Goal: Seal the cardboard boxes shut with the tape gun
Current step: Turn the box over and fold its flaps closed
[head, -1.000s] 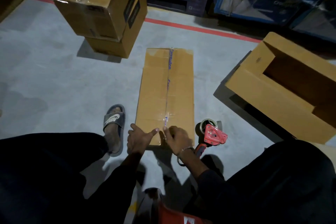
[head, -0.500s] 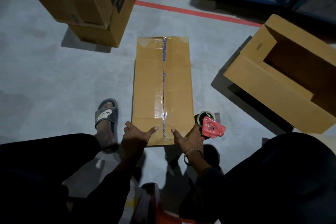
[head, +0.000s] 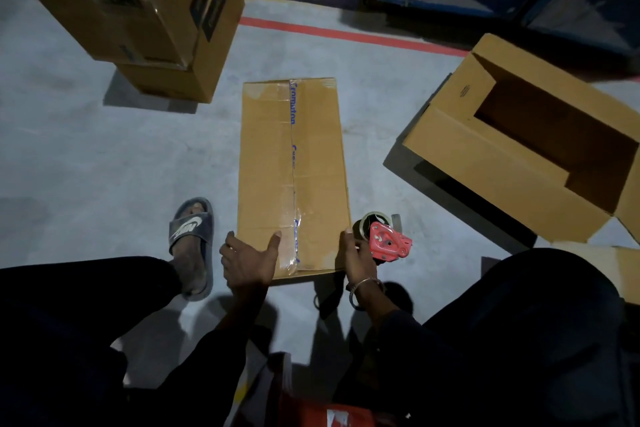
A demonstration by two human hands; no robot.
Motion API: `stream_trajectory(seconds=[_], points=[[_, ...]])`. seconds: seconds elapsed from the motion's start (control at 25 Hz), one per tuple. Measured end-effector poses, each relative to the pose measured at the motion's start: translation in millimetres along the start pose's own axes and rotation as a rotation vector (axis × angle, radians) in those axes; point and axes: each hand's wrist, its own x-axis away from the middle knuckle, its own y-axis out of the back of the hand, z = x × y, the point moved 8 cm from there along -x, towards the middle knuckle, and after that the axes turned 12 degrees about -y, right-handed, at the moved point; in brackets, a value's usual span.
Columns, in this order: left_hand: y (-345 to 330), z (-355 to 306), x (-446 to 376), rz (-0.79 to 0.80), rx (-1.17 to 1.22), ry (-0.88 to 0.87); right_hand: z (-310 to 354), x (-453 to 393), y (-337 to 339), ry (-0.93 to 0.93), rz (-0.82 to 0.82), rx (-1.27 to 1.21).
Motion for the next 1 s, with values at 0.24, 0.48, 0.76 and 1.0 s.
stream_trajectory(seconds=[0.24,0.48,0.76,1.0], points=[[0.8,-36.3,5.7,-0.143,-0.101,-0.238,-35.8,-27.9,35.2,-0.198,-0.069,0.153],[-21.9,-14.1,-20.0,-0.065,-0.003,-0.072,-83.8,-85.6,19.4,-0.367,-0.112,-0.005],[-23.0,-10.6,-32.3,-0.106,-0.066,-0.008,-83.0,-126.3,1.4,-0.374,-0.266,0.013],[-29.4,2.6,-37.3,0.043,0.108,-0.026,-59.9,-108.0,20.6,-0.326,-0.259,-0.191]])
